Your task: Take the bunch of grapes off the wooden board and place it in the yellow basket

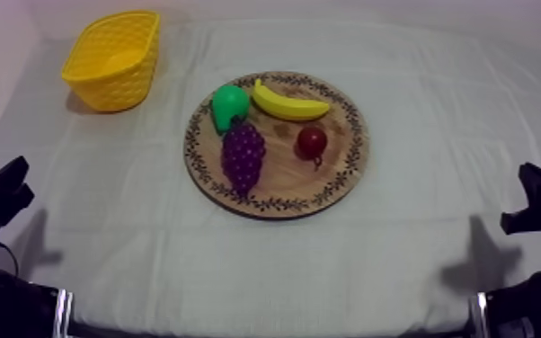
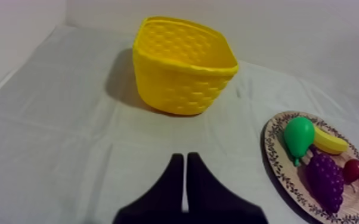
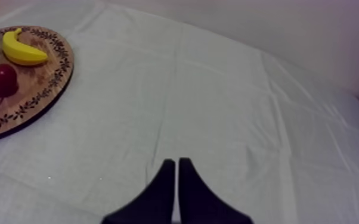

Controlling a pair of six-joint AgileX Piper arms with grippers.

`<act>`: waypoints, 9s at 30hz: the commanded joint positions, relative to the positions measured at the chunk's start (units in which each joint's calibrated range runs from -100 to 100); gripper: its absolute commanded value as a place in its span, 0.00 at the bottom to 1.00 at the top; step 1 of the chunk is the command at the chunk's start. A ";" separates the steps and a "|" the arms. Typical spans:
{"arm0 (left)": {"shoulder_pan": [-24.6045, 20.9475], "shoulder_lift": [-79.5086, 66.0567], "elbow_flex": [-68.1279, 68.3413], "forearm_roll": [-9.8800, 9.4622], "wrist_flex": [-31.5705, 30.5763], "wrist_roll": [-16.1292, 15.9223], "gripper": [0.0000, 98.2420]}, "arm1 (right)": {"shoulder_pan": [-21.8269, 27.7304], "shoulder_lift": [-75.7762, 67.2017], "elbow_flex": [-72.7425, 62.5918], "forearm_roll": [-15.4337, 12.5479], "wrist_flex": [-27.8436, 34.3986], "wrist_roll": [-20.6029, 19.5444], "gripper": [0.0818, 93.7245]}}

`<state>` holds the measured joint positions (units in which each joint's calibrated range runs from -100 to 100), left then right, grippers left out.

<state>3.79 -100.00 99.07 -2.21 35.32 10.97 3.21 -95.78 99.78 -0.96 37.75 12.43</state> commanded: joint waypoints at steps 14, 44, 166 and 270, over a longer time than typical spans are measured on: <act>0.01 0.00 0.04 -0.02 0.01 -0.01 0.00 | 0.01 0.02 -0.01 0.00 -0.01 0.00 0.00; -0.44 7.29 -11.22 0.20 0.53 -3.94 0.00 | 0.01 0.02 -0.01 0.00 -0.01 0.00 0.00; 29.19 115.78 -100.90 0.15 45.23 20.23 0.91 | 0.09 0.02 -0.01 0.00 -0.01 0.00 0.00; 32.06 122.30 -91.69 5.67 39.42 16.35 0.50 | 0.09 0.02 -0.01 0.00 -0.01 0.00 0.00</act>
<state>35.77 24.95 6.40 3.58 74.71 27.05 3.27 -95.78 99.78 -0.96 37.75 12.43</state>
